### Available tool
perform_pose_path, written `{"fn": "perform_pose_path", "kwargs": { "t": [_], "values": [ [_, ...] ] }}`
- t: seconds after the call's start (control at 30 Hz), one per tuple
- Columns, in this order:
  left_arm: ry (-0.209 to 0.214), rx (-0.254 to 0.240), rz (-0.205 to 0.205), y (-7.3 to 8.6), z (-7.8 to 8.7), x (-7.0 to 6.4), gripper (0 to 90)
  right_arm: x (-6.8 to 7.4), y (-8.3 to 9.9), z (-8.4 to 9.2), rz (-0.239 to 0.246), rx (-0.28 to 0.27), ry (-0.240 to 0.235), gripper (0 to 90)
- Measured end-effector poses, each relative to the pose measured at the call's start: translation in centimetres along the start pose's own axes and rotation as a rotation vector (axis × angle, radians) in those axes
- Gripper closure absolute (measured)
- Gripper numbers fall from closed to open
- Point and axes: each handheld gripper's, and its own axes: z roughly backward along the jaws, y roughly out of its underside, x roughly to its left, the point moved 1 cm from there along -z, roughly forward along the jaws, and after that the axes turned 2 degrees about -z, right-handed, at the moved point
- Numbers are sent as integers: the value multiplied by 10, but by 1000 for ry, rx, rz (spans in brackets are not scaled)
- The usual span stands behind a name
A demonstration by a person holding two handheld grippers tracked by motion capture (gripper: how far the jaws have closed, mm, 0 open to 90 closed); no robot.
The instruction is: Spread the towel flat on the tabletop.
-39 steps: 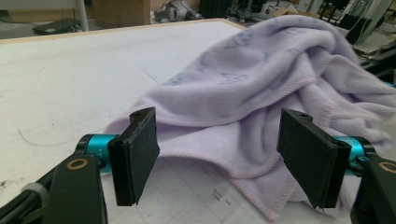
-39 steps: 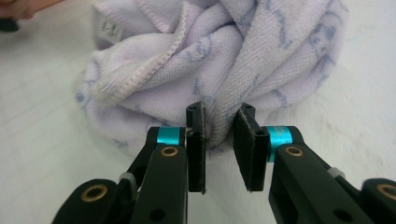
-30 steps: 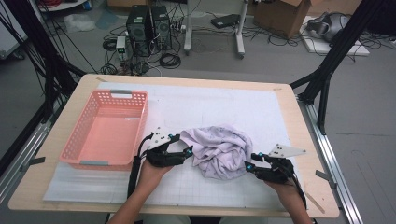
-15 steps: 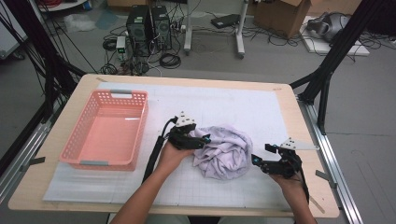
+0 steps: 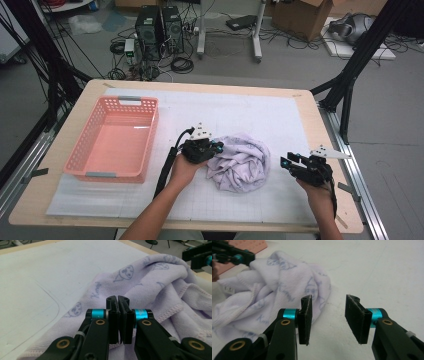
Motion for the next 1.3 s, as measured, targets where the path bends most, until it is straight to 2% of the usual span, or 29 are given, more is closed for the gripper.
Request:
{"fn": "perform_pose_path", "kwargs": {
  "t": [0.07,0.13,0.23,0.27,0.3,0.33,0.37,0.4,0.43,0.5,0.6,0.63,0.67,0.73,0.8,0.9,0.97,1.0,1.07,1.1,1.13,1.17,1.2,1.23,1.27,1.3],
  "values": [
    [6,-3,-12,-1,5,-1,869,-2,-3,-1,-5,1,13,602],
    [15,-24,0,0,9,-3,869,-4,-8,-5,3,2,19,641],
    [7,-24,-2,2,11,-4,841,-5,-17,-17,21,22,25,687],
    [-1,-21,4,2,11,-2,776,-6,-21,-23,32,33,32,687],
    [-15,-23,17,2,10,-1,655,-7,-25,-28,36,45,37,687],
    [-48,-29,82,3,5,5,533,-10,-31,-37,39,64,40,682],
    [-58,-20,106,4,2,7,431,-12,-36,-44,44,75,42,676],
    [-58,-20,106,4,2,7,389,-13,-40,-52,55,94,41,669],
    [-65,9,126,6,-6,9,370,-14,-44,-59,62,115,32,663],
    [-69,27,126,7,-10,10,337,-16,-48,-74,77,150,18,637],
    [-57,79,124,12,-23,8,315,-19,-51,-93,57,195,-44,606],
    [-57,79,124,12,-23,8,313,-19,-51,-93,57,195,-44,606],
    [-48,89,123,12,-26,7,313,-19,-50,-105,45,242,-118,605],
    [-44,106,119,13,-29,6,315,-16,-48,-114,33,283,-201,602],
    [-35,113,124,14,-29,8,325,-11,-45,-119,21,310,-306,575],
    [-29,121,116,14,-27,9,319,1,-42,-122,24,354,-406,529],
    [-23,129,103,14,-26,8,321,11,-40,-125,36,372,-450,518],
    [-21,135,96,15,-26,8,328,16,-39,-127,45,383,-466,520],
    [-6,144,87,16,-25,9,376,23,-38,-129,74,400,-453,538],
    [-1,143,83,16,-25,8,409,24,-38,-128,73,405,-455,594],
    [7,143,75,15,-25,7,472,25,-38,-127,75,410,-470,675],
    [11,144,52,15,-25,6,575,27,-38,-126,82,417,-472,751],
    [10,144,22,14,-24,4,672,30,-38,-125,108,412,-469,820],
    [9,138,0,13,-23,2,755,34,-39,-123,136,407,-453,837],
    [9,138,0,13,-23,2,781,37,-40,-121,164,398,-425,847],
    [1,114,-23,10,-17,2,798,38,-41,-118,184,387,-402,852]
  ]
}}
